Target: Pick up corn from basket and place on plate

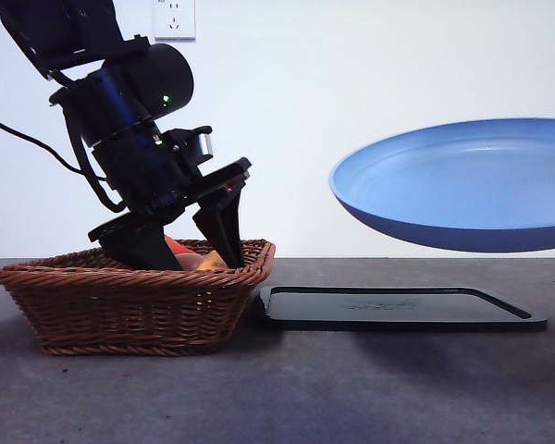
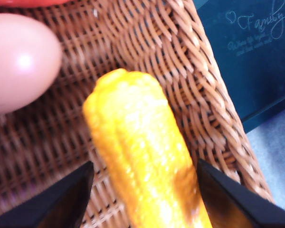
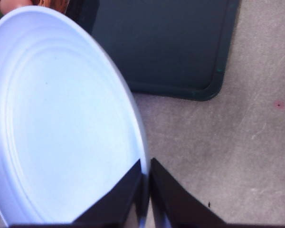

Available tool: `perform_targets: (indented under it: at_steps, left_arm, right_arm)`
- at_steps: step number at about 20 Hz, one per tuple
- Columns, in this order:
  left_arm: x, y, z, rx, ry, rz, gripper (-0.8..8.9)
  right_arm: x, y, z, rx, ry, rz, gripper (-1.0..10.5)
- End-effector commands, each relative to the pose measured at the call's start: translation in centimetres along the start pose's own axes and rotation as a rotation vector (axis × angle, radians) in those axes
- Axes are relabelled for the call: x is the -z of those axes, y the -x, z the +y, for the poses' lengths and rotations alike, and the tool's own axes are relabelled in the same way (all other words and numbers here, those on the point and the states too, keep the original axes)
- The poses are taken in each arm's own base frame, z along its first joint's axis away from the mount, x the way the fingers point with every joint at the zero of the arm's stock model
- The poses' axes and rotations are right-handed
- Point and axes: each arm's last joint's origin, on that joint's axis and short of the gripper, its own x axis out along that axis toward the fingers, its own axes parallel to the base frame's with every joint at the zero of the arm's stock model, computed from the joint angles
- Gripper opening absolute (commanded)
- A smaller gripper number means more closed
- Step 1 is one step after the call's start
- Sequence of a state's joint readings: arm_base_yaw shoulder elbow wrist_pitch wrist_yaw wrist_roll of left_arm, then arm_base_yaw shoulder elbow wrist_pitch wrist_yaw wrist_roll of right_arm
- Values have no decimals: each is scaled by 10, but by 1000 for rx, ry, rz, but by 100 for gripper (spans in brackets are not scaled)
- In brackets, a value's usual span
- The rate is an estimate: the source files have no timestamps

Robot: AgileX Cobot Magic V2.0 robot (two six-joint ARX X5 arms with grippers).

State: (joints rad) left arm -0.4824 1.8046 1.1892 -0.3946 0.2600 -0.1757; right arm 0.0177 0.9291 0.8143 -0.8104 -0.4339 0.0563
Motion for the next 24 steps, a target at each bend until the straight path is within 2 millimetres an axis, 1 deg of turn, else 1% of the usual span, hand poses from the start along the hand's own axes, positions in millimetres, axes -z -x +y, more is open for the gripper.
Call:
perform_targets:
  at_steps: [1, 5, 7, 9, 12, 15, 19, 20, 22, 24]
  left_arm:
    - [-1, -9, -1, -4, -2, 16, 322]
    - [-1, -9, -1, -5, 0, 21, 215]
    - [0, -9, -1, -6, 18, 26, 178]
    - [-1, -8, -1, -6, 19, 23, 176]
    - [-7, 3, -2, -7, 22, 10, 176]
    - [-16, 26, -10, 5, 5, -52, 153]
    - [-26, 68, -24, 47, -29, -173, 153]
    - [-27, 81, -29, 89, -41, -203, 153]
    - [-27, 99, -40, 189, -61, -243, 153]
    - [-26, 106, -57, 306, -111, -254, 153]
  right_arm:
    - [-5, 3, 2, -8, 20, -25, 2]
    - [-6, 3, 2, -8, 23, -29, 2]
    - [-6, 3, 2, -8, 22, -29, 2]
    - [-6, 3, 2, -8, 22, -29, 2]
    - [-6, 3, 2, -9, 17, -28, 2]
    - [-6, 2, 2, -8, 1, -26, 2]
    - [-9, -5, -2, -8, -21, -9, 1]
    - [-11, -10, -4, -8, -36, 2, 2]
    - [-15, -20, -8, -12, -62, 22, 2]
    - [-20, -31, -12, -41, -91, 41, 2]
